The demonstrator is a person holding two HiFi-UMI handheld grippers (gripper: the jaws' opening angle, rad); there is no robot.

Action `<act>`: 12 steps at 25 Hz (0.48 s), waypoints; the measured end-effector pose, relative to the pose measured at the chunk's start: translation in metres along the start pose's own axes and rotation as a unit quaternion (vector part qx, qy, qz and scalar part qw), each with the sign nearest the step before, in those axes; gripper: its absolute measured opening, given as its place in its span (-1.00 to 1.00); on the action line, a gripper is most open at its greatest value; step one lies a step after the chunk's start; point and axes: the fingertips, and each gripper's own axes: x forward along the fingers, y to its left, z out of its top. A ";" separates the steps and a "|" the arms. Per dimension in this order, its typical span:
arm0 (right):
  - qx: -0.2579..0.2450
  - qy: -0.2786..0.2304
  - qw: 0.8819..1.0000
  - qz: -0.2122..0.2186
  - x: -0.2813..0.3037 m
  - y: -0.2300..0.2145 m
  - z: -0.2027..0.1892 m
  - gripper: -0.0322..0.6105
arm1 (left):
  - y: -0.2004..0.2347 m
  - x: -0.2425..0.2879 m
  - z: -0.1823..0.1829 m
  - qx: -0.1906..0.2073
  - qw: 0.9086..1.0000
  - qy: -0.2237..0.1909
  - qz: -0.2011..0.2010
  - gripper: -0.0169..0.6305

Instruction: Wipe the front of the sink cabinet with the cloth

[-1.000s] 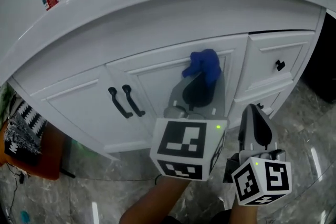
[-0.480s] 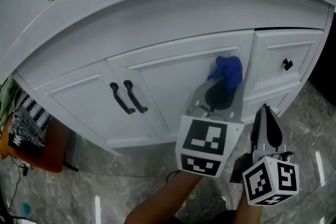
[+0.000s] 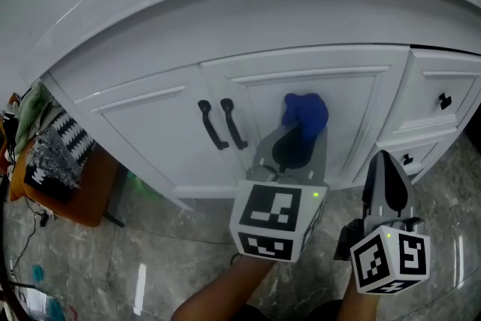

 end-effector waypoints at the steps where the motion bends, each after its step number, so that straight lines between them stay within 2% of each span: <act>1: 0.000 0.000 1.000 0.004 0.000 0.004 -0.001 -0.90 | 0.012 -0.008 -0.002 -0.003 1.000 0.001 0.012 -0.74; 5: -0.002 -0.001 1.000 0.015 0.004 0.016 -0.004 -0.90 | 0.057 -0.038 -0.007 -0.012 0.998 0.006 0.056 -0.74; 10: -0.001 0.001 1.000 0.025 0.006 0.029 -0.008 -0.90 | 0.075 -0.063 -0.008 0.012 0.998 0.016 0.060 -0.75; 12: -0.002 0.001 1.000 0.030 0.008 0.035 -0.008 -0.90 | 0.082 -0.072 -0.006 0.010 0.998 0.018 0.059 -0.75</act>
